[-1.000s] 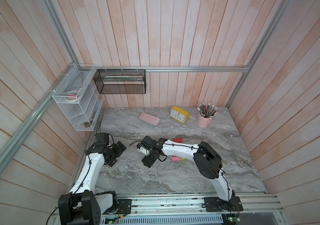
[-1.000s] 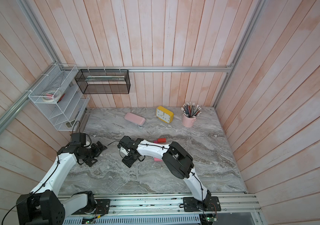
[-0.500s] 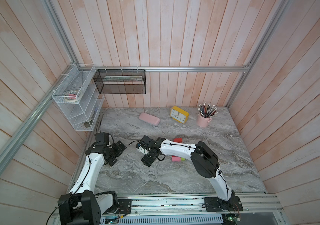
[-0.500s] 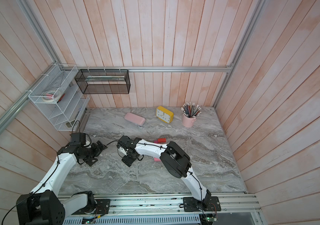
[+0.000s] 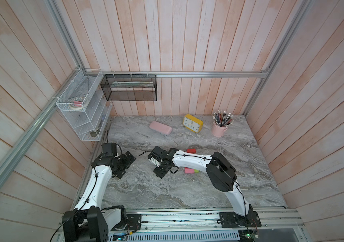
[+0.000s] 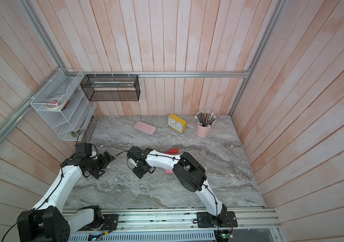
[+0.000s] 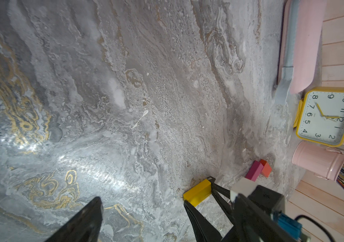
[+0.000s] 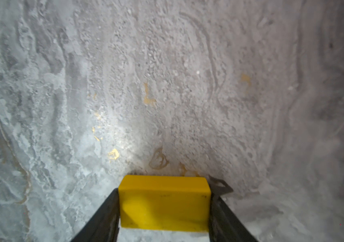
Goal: Assemble the number 6 with building blocks
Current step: Pick up the building block from the center of the board, then assemble the building block at the center of the board.
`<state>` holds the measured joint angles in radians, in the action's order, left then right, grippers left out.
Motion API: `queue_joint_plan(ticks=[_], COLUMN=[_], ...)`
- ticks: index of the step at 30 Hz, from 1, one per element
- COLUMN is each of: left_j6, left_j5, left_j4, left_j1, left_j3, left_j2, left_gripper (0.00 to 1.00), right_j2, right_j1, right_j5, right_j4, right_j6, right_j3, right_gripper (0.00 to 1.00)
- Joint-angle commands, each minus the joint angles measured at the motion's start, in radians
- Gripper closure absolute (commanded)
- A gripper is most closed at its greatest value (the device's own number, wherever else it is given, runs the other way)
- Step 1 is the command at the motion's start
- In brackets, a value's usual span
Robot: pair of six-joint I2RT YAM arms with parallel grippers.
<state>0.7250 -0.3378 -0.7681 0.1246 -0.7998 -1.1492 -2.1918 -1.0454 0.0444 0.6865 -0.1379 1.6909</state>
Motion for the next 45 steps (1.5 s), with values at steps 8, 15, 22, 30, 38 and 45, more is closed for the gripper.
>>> queue_joint_plan(ticks=[8,15,22,30,38,45], left_j6=[-0.076,-0.07,-0.01,-0.013,-0.009,-0.007], left_j5=[-0.01,0.059,0.062,0.086,0.077,0.071], left_j4=[-0.007,0.008,0.112,0.118,0.131,0.143], left_j1=[-0.017,-0.172,-0.201,-0.204,-0.204,-0.204], left_j3=[-0.066,-0.206,-0.245,-0.348,-0.397,-0.403], left_j2=[-0.045,-0.174,-0.266,-0.382,-0.453,-0.48], left_gripper=[0.02,0.02,0.02,0.02,0.02,0.02], right_j2=[0.132,0.258,0.366,0.428,0.419,0.383], right_j1=[0.08,0.212,0.308,0.4,0.454,0.466], right_j5=[-0.104,-0.108,-0.122,-0.074,-0.03,0.004], right_j4=[0.166,0.192,0.105,-0.025,-0.09,-0.082], right_j6=[-0.277,-0.383,-0.349,-0.306,-0.29,-0.284], right_j3=[0.1,0.029,-0.183,-0.365,-0.421,-0.407], right_gripper=[0.45,0.45,0.45,0.44,0.44,0.44])
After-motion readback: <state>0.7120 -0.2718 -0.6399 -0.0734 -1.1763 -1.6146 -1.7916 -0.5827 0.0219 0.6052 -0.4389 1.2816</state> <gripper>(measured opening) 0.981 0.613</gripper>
